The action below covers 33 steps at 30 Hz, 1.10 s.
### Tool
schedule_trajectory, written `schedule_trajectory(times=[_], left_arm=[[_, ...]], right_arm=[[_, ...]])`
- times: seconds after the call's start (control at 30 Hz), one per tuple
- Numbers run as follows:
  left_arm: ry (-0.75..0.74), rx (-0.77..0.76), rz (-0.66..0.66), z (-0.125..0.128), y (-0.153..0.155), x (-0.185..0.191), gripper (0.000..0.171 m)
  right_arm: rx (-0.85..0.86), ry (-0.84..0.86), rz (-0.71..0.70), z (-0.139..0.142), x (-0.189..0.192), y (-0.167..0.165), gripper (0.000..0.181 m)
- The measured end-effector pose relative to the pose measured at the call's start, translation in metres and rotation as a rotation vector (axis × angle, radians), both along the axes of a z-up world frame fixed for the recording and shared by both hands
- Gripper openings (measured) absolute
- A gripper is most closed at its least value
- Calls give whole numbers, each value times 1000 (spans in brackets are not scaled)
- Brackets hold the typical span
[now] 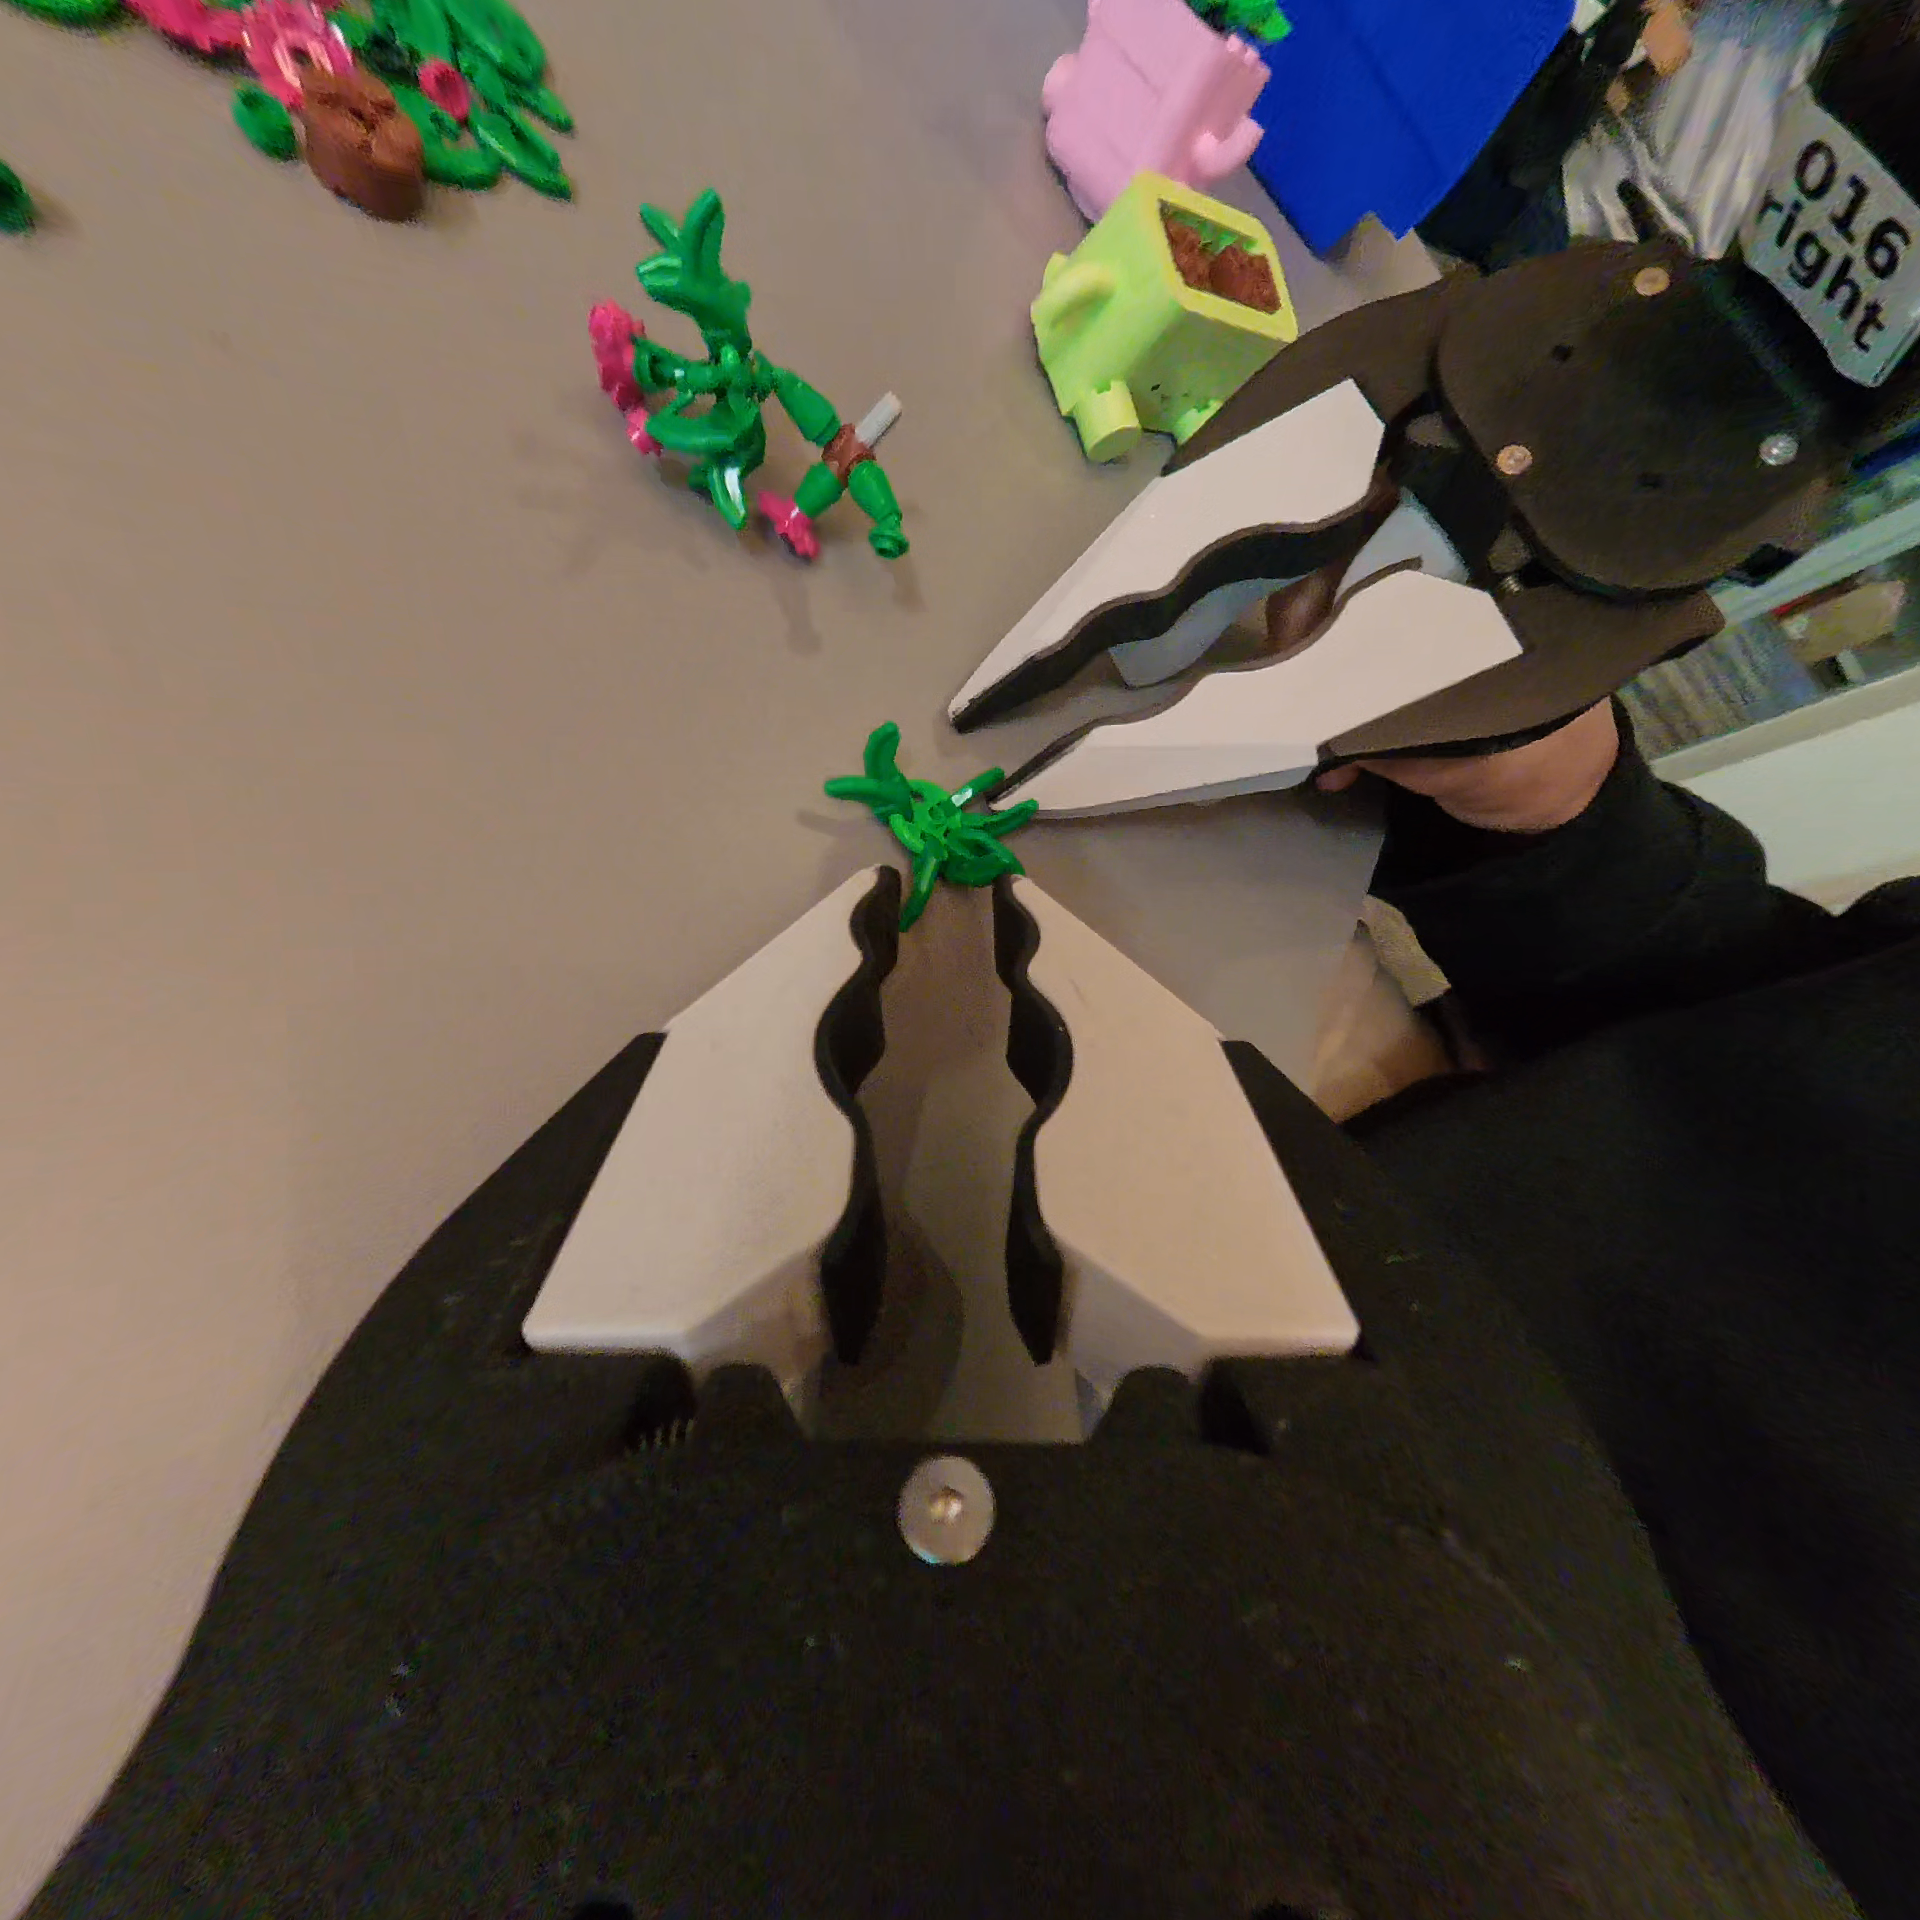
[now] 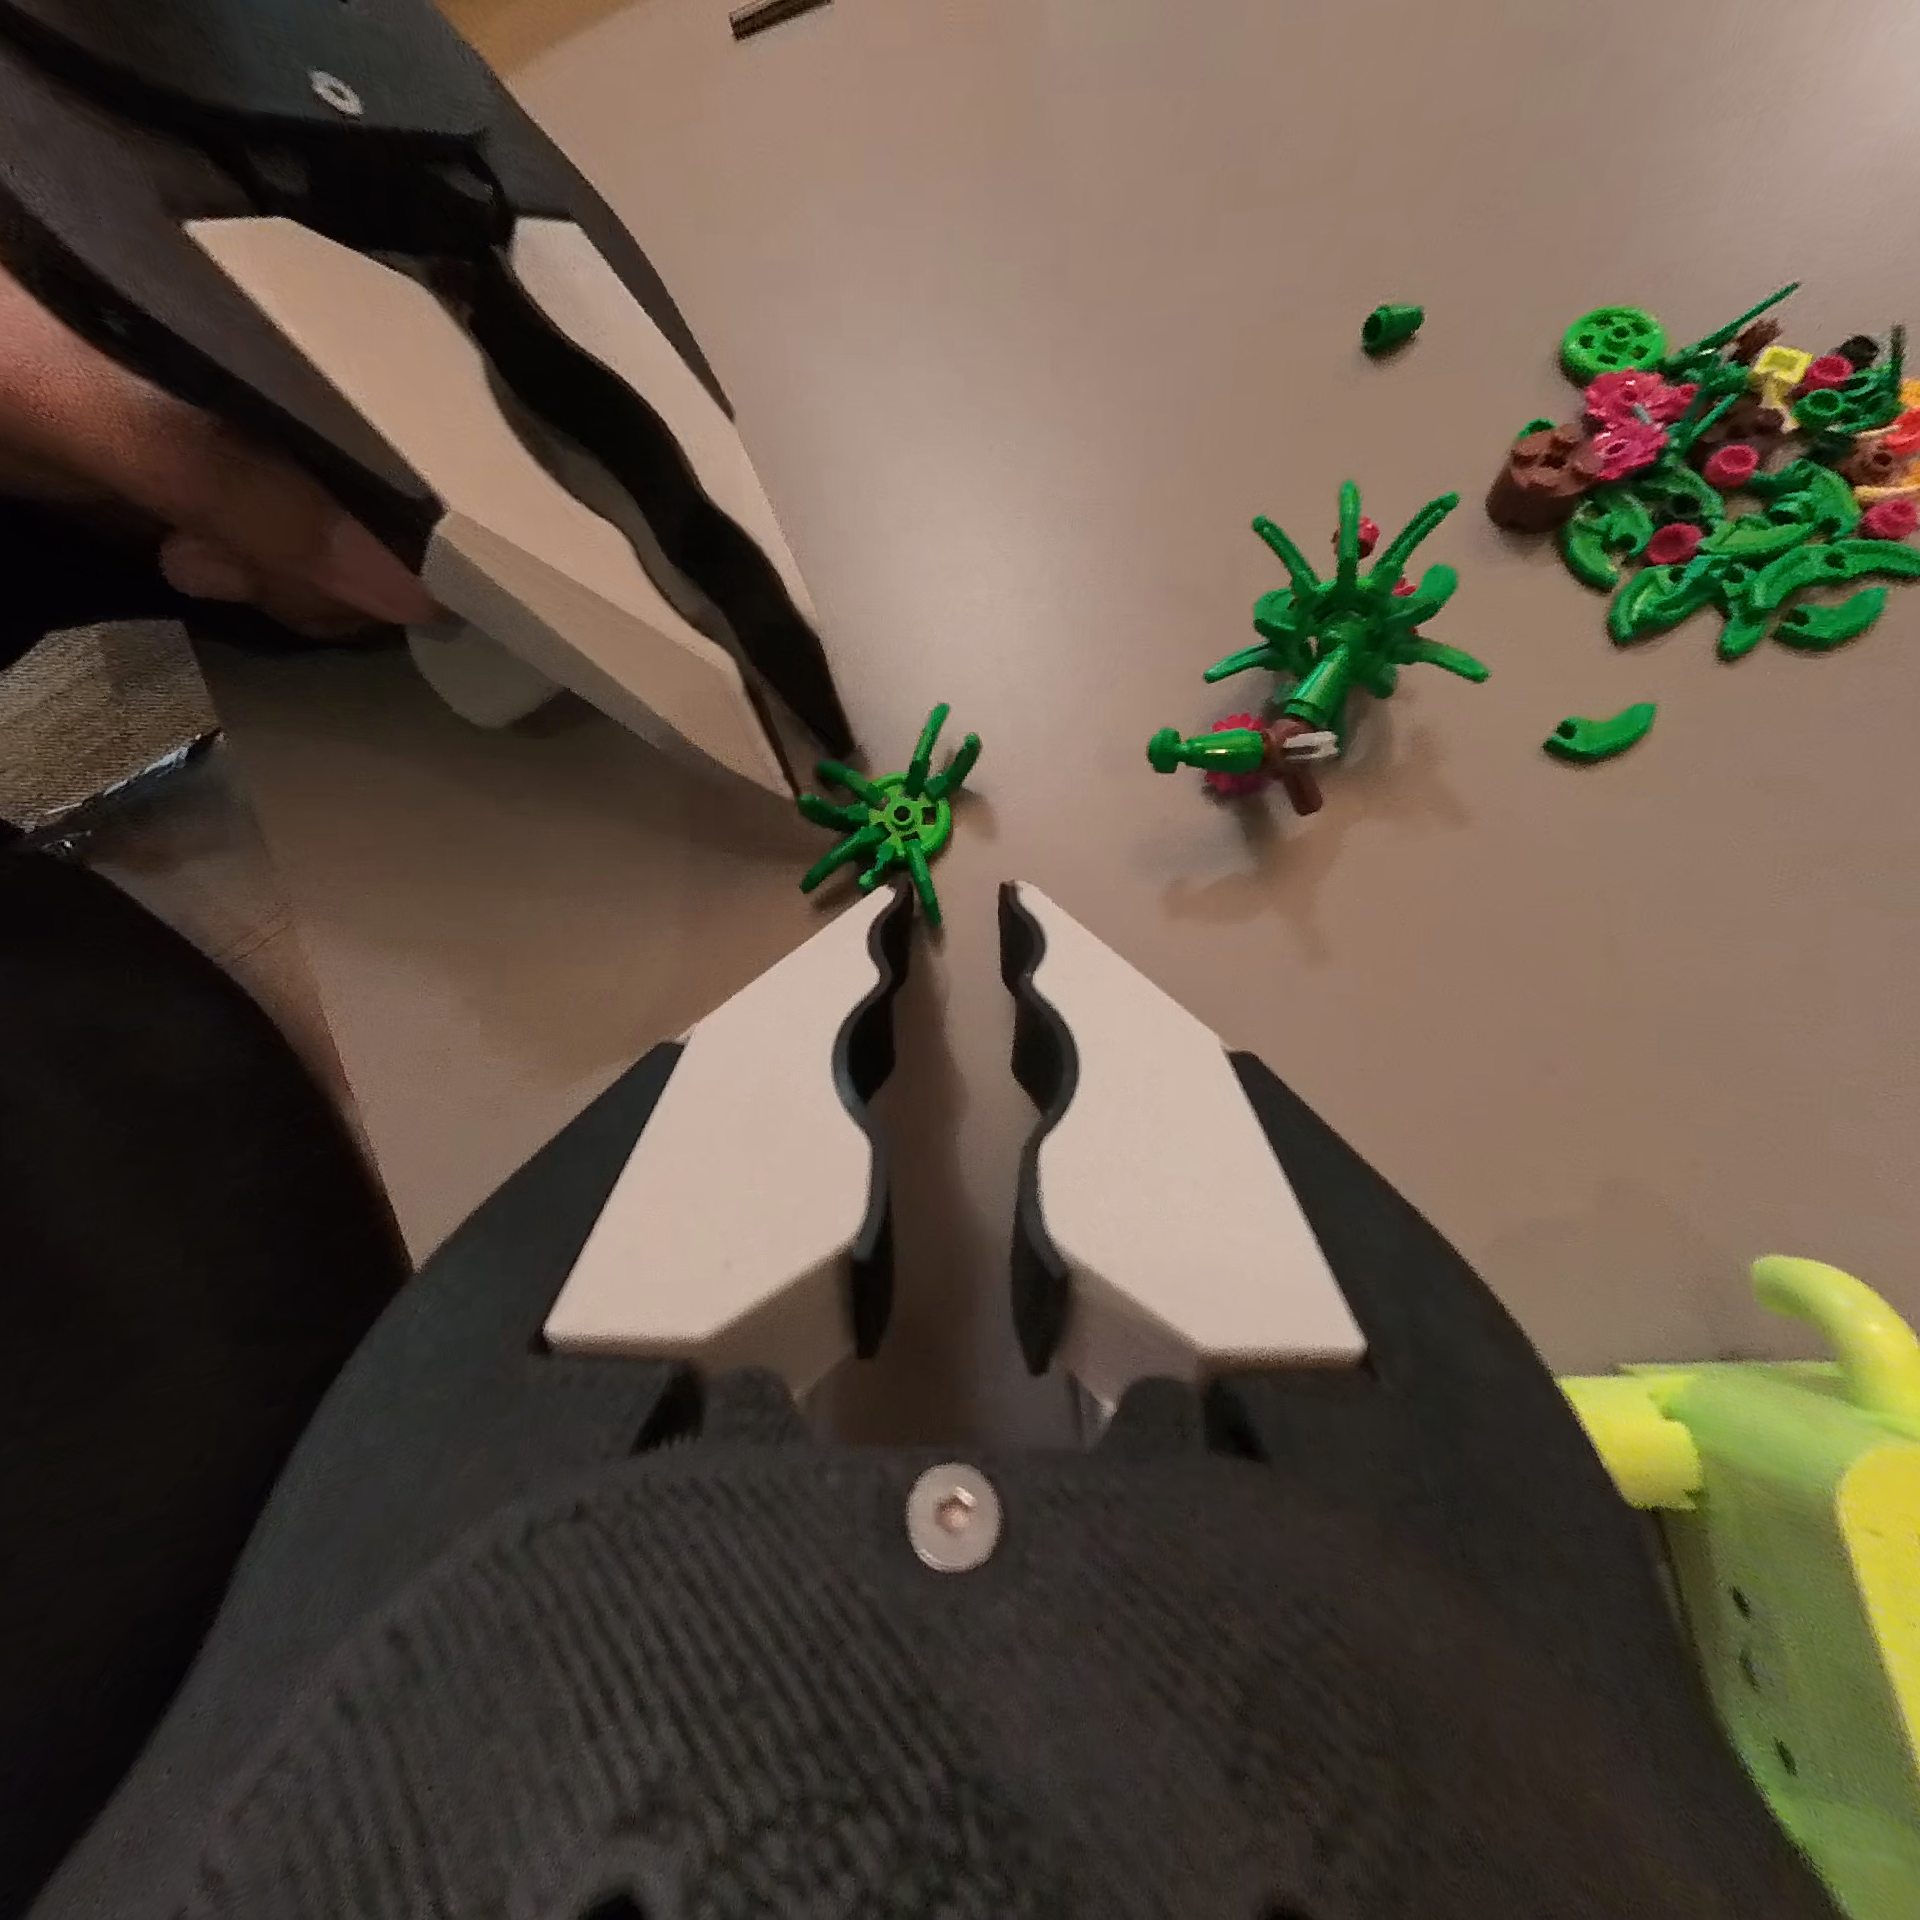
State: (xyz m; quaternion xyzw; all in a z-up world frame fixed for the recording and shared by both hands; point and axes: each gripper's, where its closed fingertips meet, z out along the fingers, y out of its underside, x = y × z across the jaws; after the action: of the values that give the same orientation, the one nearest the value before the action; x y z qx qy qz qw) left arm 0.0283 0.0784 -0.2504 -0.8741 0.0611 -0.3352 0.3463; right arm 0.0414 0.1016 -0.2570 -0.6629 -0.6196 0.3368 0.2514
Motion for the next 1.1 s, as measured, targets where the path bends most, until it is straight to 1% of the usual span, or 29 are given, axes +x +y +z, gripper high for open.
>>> schedule_trajectory(times=[0.07, 0.13, 0.27, 0.4, 0.5, 0.57, 0.63, 0.73, 0.8, 0.87, 0.97, 1.0, 1.03, 1.1], left_arm=[[-16, -5, 3, 0, 1, -1, 13], [-18, -6, 2, 0, 1, 0, 13], [-59, 0, 7, 4, 2, -1, 14], [-202, 27, 24, 17, 4, -4, 21], [-285, 60, 13, 27, 3, -5, 35], [-340, 66, -1, 33, 1, -3, 39], [-403, 67, -19, 39, -1, -1, 43], [-494, 67, -45, 48, -5, 1, 45], [-508, 62, -54, 49, -6, 2, 47], [-483, 62, -49, 46, -6, 3, 43], [-475, 59, -37, 45, -4, 4, 23], [-481, 64, -38, 46, -5, 3, 11], [-486, 71, -33, 47, -4, 3, 4], [-490, 70, -33, 47, -4, 3, 3]], right_arm=[[1, -1, 17, 0, -1, -2, 12], [11, -6, 43, -1, -1, -7, 2], [87, -3, 62, -1, -3, -10, 1], [198, 112, 49, 18, -4, -7, 1], [277, 227, 50, 35, -4, -8, 0], [341, 275, 56, 43, -3, -10, 0], [414, 298, 62, 46, -4, -11, 0], [523, 287, 71, 43, -5, -13, 0], [578, 293, 84, 43, -7, -17, 0], [604, 331, 99, 48, -9, -24, 0], [613, 373, 108, 54, -11, -31, 0], [621, 376, 104, 55, -10, -31, 0], [625, 377, 104, 55, -10, -31, 0], [627, 379, 106, 54, -10, -31, 0]])
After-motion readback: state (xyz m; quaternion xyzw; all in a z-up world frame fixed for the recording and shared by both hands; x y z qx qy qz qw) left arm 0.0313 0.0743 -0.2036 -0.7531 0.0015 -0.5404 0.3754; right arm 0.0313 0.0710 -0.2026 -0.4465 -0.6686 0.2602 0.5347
